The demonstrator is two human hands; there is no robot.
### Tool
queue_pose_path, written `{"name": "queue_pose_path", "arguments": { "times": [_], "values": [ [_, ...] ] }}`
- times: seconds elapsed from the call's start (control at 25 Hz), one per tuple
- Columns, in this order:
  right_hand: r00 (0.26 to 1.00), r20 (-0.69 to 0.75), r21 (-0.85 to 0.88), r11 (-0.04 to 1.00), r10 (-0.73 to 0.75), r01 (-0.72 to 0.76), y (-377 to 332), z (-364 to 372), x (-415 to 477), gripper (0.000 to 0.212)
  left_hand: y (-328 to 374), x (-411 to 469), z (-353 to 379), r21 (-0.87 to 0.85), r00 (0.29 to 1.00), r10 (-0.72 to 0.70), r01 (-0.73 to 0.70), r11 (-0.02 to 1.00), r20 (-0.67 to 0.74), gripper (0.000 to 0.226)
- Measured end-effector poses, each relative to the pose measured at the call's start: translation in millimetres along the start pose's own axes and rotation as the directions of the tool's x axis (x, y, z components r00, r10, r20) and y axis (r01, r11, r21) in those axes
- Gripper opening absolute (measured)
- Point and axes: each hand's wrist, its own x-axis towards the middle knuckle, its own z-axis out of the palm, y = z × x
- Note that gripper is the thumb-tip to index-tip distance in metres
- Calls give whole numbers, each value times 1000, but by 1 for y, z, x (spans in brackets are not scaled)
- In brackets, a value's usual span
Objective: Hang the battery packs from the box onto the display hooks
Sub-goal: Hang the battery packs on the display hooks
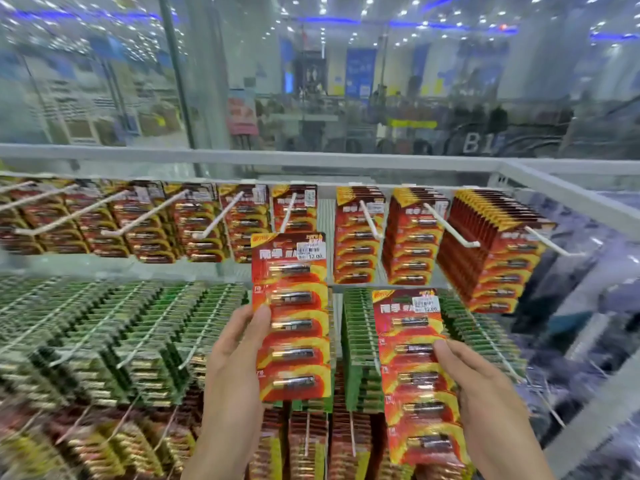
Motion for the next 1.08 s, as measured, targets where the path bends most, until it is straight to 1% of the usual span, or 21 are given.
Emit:
{"name": "queue_pose_path", "arguments": {
  "times": [0.12,0.2,0.32,0.4,0.52,0.6,0.72,0.88,1.08],
  "values": [
    [999,-5,10,999,32,-32,4,3,2,21,8,10,0,53,999,35,-35,998,-1,16],
    [999,-16,17,999,49,-49,4,3,2,21,8,14,-2,77,999,47,-47,996,-5,15],
    [998,-22,27,998,57,-56,1,4,1,20,6,24,1,123,999,41,-44,991,26,17],
    [1000,-26,24,1000,18,-17,-4,5,1,17,7,42,6,155,998,39,-46,987,45,18],
    [996,-38,33,996,-84,85,-16,7,-3,14,8,85,16,223,997,63,-74,972,54,18],
    [981,-92,21,985,-170,173,-27,4,-4,15,6,113,25,263,995,77,-90,961,57,18],
    [948,-162,-69,961,-274,266,-42,-4,-2,18,3,145,36,304,993,101,-114,946,60,19],
    [928,-177,-127,943,-327,308,-54,-11,-1,19,-3,165,47,286,990,130,-139,948,50,24],
    [934,-150,-162,940,-323,299,-54,-12,-3,21,-12,178,48,278,985,165,-173,945,55,25]
  ]
}}
